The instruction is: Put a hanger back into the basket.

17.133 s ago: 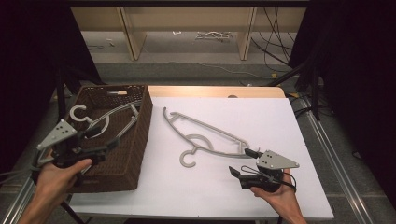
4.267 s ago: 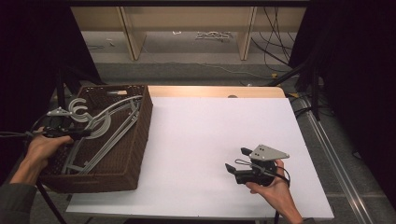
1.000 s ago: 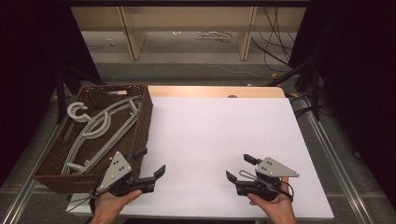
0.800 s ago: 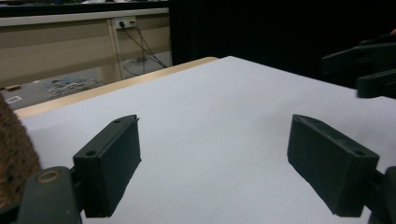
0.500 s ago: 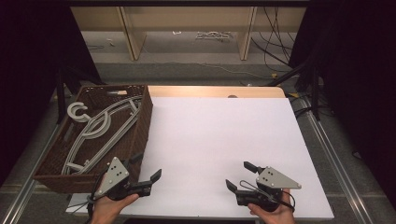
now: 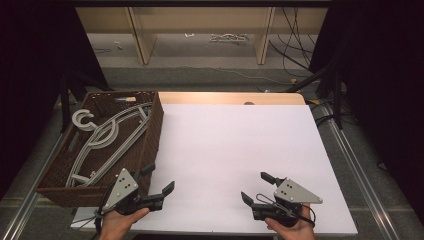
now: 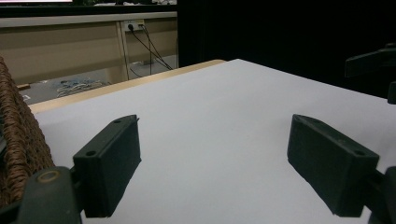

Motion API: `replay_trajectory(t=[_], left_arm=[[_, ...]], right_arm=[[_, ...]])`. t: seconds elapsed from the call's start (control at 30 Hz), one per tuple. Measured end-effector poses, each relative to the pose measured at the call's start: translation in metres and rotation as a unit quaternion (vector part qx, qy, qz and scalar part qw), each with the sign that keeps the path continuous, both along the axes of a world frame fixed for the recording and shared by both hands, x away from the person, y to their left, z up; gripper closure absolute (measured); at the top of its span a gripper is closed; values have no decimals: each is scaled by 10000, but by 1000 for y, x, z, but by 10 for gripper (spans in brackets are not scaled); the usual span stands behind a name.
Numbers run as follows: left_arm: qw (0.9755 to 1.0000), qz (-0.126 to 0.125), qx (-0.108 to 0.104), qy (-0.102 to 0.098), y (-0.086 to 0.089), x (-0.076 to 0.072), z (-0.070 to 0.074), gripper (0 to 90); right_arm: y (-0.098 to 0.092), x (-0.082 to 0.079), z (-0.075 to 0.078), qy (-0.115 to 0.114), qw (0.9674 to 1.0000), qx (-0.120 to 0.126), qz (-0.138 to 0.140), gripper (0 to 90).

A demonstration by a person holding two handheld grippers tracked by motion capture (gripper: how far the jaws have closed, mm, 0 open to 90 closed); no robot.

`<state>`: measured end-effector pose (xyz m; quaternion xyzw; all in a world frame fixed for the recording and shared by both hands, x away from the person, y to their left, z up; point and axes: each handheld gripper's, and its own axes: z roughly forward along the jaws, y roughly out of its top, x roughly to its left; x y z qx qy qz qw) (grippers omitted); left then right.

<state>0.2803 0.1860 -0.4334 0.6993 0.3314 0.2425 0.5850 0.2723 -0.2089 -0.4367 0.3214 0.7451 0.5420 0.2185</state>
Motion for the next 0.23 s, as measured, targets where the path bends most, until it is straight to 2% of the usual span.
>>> replay_trajectory(t=[0.2,0.23], left_arm=[[10000,13,24,-21,0,0,0,172],[10000,-22,-24,-43,-1,1,-1,172]], right_arm=[[-2,0,1,51,10000,-80,-7,162],[-2,0,0,44,10000,-82,-5,162]])
